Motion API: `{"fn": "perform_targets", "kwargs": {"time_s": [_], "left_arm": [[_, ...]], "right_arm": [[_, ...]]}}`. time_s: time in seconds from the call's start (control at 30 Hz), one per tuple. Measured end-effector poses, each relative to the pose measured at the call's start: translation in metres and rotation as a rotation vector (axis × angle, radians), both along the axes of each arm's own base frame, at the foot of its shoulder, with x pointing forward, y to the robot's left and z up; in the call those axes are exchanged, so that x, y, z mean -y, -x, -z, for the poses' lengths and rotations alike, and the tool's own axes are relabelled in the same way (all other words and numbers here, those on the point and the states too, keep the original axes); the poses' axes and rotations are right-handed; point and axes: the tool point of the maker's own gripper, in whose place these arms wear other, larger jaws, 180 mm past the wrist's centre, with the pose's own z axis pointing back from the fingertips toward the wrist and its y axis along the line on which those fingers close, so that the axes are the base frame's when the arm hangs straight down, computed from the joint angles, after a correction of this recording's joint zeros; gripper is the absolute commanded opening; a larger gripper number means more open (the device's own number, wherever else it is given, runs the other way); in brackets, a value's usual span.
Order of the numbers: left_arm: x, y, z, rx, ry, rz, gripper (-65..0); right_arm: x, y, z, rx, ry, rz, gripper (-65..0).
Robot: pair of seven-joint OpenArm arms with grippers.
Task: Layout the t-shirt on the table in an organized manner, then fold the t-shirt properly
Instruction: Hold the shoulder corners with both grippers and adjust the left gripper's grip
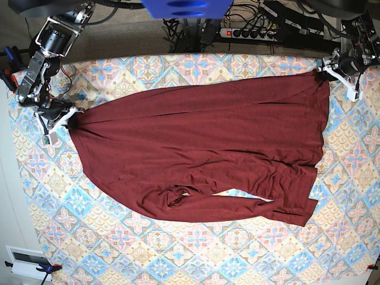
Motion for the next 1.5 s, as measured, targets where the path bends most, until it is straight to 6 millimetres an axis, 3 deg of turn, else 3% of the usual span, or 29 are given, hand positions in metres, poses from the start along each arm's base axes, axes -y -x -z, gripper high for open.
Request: {"fn": "perform_targets", "kwargs": {"time_s": [0.23,0.47,0.67,0.8,0.87,1.1,1.27,1.5], "left_arm": [[0.015,-0.006,0.004,0.032,0.039,-0.023,-39.3],[0.021,-0.01,0.005,0.059,0.061,-0.043,-55.7],[0.03,-0.02,0.003,0.081,0.101,-0.043,-56.5],[0.042,-0.028,-0.005,0.129,0.186,-0.056,-65.0],[0.048,-0.028,-0.005,0.139,0.214,-0.062,-65.0],[0.018,-0.016,-0.013,0.128,0.151,-0.123,-65.0],[0.0,-0.005,-0.041,0.151,0.047,-0.064,-65.0],[-0.025,-0.019,-0.065,0.231,-0.012,-0.076,-65.0]], "right_arm": [[0.0,0.0,0.0,0.0,0.0,0.0,-65.0],[0.0,0.0,0.0,0.0,0.0,0.0,-65.0],[0.0,0.0,0.0,0.0,0.0,0.0,-65.0],[0.0,0.0,0.0,-0.001,0.0,0.0,-65.0],[0.0,0.0,0.0,0.0,0.0,-0.001,-65.0],[0.0,0.0,0.0,-0.001,0.0,-0.001,-65.0],[0.0,0.0,0.0,0.0,-0.001,0.0,-65.0],[0.0,0.001,0.0,-0.001,0.0,0.0,-65.0]]}}
